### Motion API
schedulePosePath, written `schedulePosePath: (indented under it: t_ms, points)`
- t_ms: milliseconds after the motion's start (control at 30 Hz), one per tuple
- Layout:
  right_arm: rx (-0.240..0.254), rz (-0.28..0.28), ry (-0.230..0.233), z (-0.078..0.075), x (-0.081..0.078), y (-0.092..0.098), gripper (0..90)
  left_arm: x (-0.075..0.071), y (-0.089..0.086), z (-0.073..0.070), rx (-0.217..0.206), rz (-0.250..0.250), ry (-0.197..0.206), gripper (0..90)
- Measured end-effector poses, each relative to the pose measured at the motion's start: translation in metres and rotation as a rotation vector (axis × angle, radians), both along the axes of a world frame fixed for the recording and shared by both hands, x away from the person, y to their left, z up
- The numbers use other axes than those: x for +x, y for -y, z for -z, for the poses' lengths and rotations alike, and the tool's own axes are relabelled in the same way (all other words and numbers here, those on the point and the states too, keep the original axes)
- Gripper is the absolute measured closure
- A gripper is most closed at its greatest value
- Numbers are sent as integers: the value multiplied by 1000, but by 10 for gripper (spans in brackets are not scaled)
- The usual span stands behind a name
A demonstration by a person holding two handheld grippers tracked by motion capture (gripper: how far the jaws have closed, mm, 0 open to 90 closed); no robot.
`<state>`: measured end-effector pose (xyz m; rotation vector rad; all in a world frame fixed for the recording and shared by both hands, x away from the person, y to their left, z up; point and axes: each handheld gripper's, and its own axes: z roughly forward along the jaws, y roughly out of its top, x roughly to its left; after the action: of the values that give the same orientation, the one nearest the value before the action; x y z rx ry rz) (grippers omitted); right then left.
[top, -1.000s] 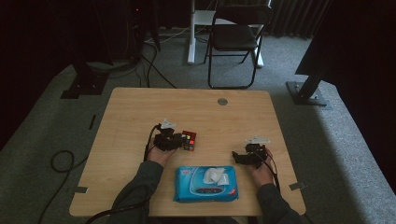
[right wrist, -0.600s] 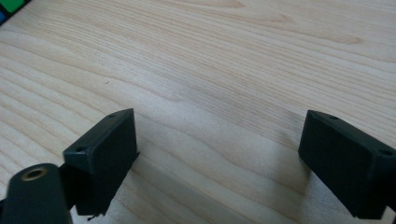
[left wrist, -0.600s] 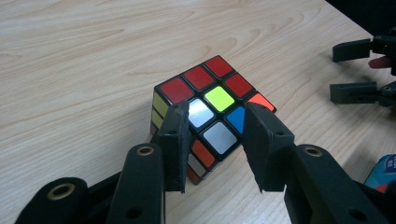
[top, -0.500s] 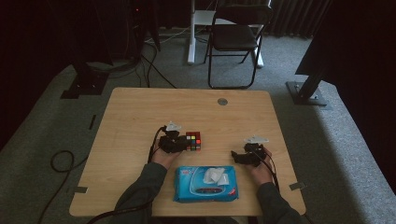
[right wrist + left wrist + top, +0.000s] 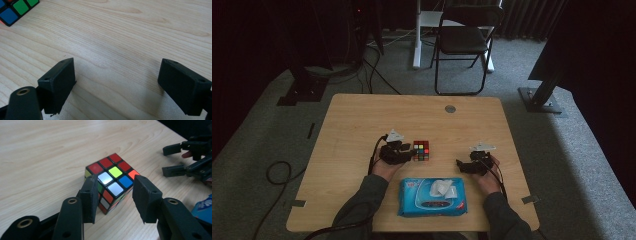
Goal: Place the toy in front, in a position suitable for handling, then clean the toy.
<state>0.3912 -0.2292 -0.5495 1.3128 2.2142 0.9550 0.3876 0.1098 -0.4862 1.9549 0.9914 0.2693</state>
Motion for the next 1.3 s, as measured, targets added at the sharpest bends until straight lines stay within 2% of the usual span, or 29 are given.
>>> schedulePosePath:
  t_ms: [133,200,267,333,467,700,867,1000,1100,1300]
  points:
    - [-8,-12,-11,-1,2,0,139,-7,-14,-6,10,-20,19,528]
    - [-8,-13,-12,-1,2,0,139,-11,-25,-6,25,-39,27,526]
    - [-8,-15,-12,-1,2,0,139,-12,-28,-6,32,-41,26,517]
    - [-8,-19,-11,-1,2,0,139,-16,-38,-1,49,-59,20,515]
    - [-6,-18,-9,-1,2,0,139,-20,-49,5,55,-82,11,511]
    - [-1,-18,-1,0,1,0,139,-28,-65,12,74,-92,4,508]
    - [-1,-18,1,0,1,1,138,-35,-72,17,70,-102,-2,503]
    - [-1,-13,1,0,0,0,139,-43,-77,25,84,-90,-14,486]
    - [-1,-12,1,0,0,0,139,-46,-79,26,89,-91,-17,476]
    - [0,-10,1,0,-1,0,139,-55,-84,24,69,-93,-17,469]
